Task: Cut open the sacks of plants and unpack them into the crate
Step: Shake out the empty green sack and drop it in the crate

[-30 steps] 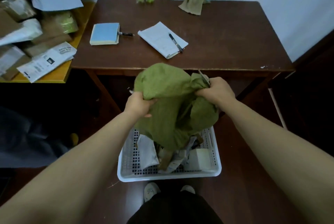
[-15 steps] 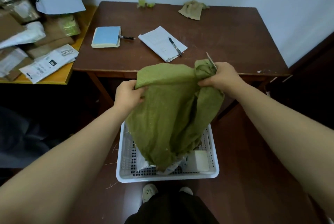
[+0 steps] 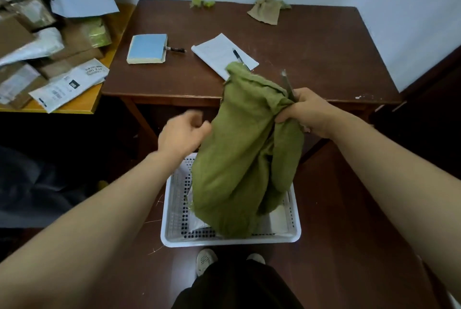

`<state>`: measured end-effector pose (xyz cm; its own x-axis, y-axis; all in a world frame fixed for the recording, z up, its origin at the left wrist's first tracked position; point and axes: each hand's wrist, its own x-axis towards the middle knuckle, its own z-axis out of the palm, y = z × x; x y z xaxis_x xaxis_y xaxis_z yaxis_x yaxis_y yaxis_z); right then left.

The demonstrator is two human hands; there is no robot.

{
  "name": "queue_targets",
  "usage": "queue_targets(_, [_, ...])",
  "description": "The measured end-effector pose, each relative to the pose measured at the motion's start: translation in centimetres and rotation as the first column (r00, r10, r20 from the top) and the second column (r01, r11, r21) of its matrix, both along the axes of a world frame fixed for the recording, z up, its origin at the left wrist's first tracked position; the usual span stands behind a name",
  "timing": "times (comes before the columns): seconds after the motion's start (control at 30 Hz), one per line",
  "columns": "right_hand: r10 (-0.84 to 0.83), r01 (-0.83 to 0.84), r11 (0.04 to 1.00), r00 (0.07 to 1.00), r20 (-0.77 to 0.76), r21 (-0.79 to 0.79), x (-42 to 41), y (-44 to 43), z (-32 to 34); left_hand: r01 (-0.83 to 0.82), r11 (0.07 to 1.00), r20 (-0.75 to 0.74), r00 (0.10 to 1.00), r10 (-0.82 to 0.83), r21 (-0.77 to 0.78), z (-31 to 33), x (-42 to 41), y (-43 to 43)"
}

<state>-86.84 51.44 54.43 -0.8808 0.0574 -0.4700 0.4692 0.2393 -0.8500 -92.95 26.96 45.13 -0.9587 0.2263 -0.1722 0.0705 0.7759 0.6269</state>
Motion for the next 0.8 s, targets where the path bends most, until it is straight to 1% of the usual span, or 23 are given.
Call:
queue_targets(0.03, [0.059,-0.059,0.998,0.998,0.001,-0.012,0.0,-0.2,0.2,0.119,0.991,-0.176,0.979,-0.107,0.058,0.6,-0.7,0.9])
queue_targets(0.07, [0.091,-0.091,0.996,0.996,-0.001,-0.019,0.1,-0.5,0.6,0.290,0.957,-0.279,0.920,-0.274,0.016,0.8,-1.4,1.9])
queue_targets(0.1, [0.097,-0.098,0.994,0.995,-0.015,-0.042,0.2,-0.5,0.9,0.418,0.906,-0.322,0.851,-0.414,-0.061,0.8,-1.7,2.8])
queue_targets(0.13, [0.080,-0.082,0.993,0.996,-0.031,-0.080,0.4,-0.4,1.4,0.474,0.871,-0.306,0.817,-0.489,-0.127,1.0,-1.7,3.7])
queue_targets(0.17, [0.060,-0.066,0.988,0.997,-0.053,-0.138,0.4,0.1,1.6,0.476,0.867,-0.284,0.819,-0.498,-0.147,1.0,-1.7,4.3])
queue_targets(0.23, [0.038,-0.056,0.975,0.995,-0.087,-0.217,1.0,1.3,2.3,0.429,0.890,-0.222,0.863,-0.454,-0.153,1.3,-1.6,4.9])
queue_targets(0.3, [-0.024,-0.010,0.951,0.994,-0.107,-0.310,1.5,2.9,2.6,0.455,0.885,-0.185,0.865,-0.466,-0.100,1.3,-1.4,4.9])
queue_targets(0.33, [-0.079,0.038,0.931,0.992,-0.099,-0.363,1.7,3.7,2.8,0.443,0.897,-0.163,0.884,-0.438,-0.009,1.4,-1.2,5.0])
queue_targets(0.4, [-0.174,0.122,0.897,0.981,-0.086,-0.424,2.0,4.8,2.9,0.302,0.921,-0.086,0.953,-0.290,0.248,1.9,-0.9,5.9])
queue_targets(0.43, [-0.187,0.135,0.903,0.978,-0.088,-0.408,2.1,5.0,3.0,0.240,0.915,-0.042,0.970,-0.240,0.324,2.2,-0.8,6.6])
queue_targets(0.47, [-0.189,0.140,0.910,0.978,-0.089,-0.389,2.1,4.7,3.1,0.247,0.903,-0.042,0.968,-0.248,0.352,2.6,-0.8,7.5])
queue_targets(0.5, [-0.182,0.133,0.916,0.979,-0.095,-0.377,2.1,4.5,3.1,0.317,0.889,-0.074,0.948,-0.311,0.331,3.2,-0.8,8.4])
queue_targets(0.53, [-0.181,0.128,0.913,0.978,-0.104,-0.386,2.1,4.0,3.1,0.416,0.866,-0.084,0.908,-0.409,0.279,3.5,-0.7,9.3])
queue_targets(0.57, [-0.193,0.128,0.902,0.974,-0.122,-0.412,2.1,3.9,3.1,0.501,0.838,-0.068,0.864,-0.499,0.215,3.8,-0.5,10.0])
queue_targets(0.6, [-0.219,0.135,0.882,0.966,-0.140,-0.451,2.1,3.9,3.3,0.551,0.824,-0.007,0.832,-0.555,0.135,3.9,-0.3,10.4])
queue_targets(0.67, [-0.319,0.206,0.839,0.936,-0.148,-0.504,2.2,4.8,3.8,0.564,0.825,0.166,0.819,-0.550,-0.048,3.8,0.5,9.9])
queue_targets(0.7, [-0.393,0.275,0.808,0.911,-0.128,-0.522,2.3,5.8,4.0,0.556,0.822,0.202,0.825,-0.527,-0.125,3.1,0.7,9.0])
queue_targets(0.73, [-0.463,0.362,0.789,0.881,-0.094,-0.495,2.4,7.2,3.8,0.541,0.824,0.220,0.836,-0.503,-0.169,2.5,1.0,7.6])
queue_targets(0.77, [-0.521,0.447,0.795,0.850,-0.082,-0.410,2.6,8.9,3.5,0.517,0.829,0.239,0.850,-0.469,-0.211,1.8,1.0,6.0])
queue_targets(0.8, [-0.552,0.520,0.819,0.829,-0.087,-0.240,2.8,10.6,2.9,0.489,0.833,0.256,0.866,-0.430,-0.259,1.2,0.9,4.5])
